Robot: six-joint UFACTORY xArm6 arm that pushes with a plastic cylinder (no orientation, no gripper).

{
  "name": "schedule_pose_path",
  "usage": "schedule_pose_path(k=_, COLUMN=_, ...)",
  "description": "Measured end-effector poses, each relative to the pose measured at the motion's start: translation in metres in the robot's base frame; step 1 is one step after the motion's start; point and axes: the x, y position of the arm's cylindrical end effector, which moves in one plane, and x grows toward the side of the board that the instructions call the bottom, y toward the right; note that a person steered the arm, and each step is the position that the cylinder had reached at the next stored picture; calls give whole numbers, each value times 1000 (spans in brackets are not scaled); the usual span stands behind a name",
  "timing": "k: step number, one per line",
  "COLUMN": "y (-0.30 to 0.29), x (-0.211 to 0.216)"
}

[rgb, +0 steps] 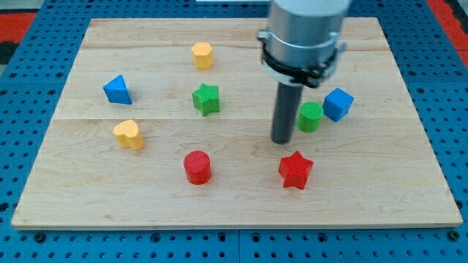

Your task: Push yellow heart to the left of yellow hexagon

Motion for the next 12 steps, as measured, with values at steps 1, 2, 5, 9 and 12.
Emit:
schedule_pose_path(k=1, y=-70, x=-11)
schedule_pose_path(k=2, y=-128, x=-10)
schedule_pose_path(k=5, y=-229, x=42)
schedule_pose_path(k=9, y=-244, x=21)
schedule_pose_path(k=12, y=-265, x=-12)
